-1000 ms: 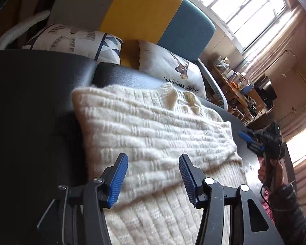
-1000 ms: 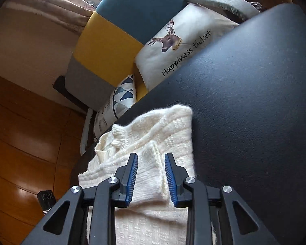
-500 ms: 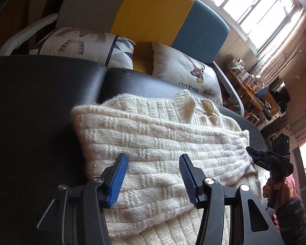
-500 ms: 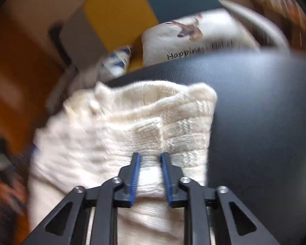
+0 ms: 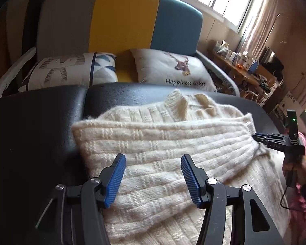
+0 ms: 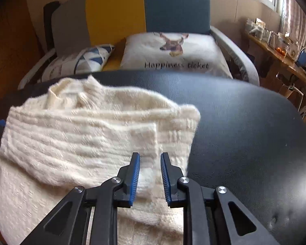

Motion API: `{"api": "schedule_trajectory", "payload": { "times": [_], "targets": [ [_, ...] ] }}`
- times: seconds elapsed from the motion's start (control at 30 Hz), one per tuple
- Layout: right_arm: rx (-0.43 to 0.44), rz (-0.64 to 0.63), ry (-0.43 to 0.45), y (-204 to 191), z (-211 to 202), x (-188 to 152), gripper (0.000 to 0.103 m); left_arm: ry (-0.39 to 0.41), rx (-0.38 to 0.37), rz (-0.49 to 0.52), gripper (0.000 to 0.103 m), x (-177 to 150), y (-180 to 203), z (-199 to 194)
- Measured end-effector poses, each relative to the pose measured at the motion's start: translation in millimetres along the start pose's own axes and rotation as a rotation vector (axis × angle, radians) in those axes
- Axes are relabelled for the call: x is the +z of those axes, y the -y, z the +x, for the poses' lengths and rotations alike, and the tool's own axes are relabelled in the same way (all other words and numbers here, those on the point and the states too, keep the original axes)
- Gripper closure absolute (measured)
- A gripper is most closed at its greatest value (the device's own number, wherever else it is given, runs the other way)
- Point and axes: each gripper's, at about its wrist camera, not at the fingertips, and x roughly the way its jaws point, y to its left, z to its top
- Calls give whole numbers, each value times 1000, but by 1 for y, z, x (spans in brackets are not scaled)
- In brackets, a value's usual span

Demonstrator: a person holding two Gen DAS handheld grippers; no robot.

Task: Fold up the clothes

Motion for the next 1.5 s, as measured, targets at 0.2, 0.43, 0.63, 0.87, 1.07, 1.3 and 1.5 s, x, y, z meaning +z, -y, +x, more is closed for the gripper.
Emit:
{"api": "schedule_trajectory", "payload": {
  "times": [0.2,0.43,0.63,0.87,1.07,1.3,1.5],
  "targets": [
    [81,-183,-77,-52,10,-6,80,-71,35,-59,37,6,-19,33],
    [89,-36,-80,-27,22,-44,79,-57,119,19,31,1,-15,52],
    [89,63,-62,-24,1,-46,78,-34,109,-100,31,-6,-17,14],
    [281,203,-31,-4,-66,-102,74,3,-9,-279,31,-88,-30,-85],
    [381,371,-96,46,-108,-178,74,-51,-92,-335,31,-163,-18,-124],
    [493,612,-174,119,-128,-245,73,-108,-130,-380,30,-213,6,-129],
    [705,629,-224,102,-110,-256,73,-60,-106,-395,17,-223,23,-133]
  ]
}}
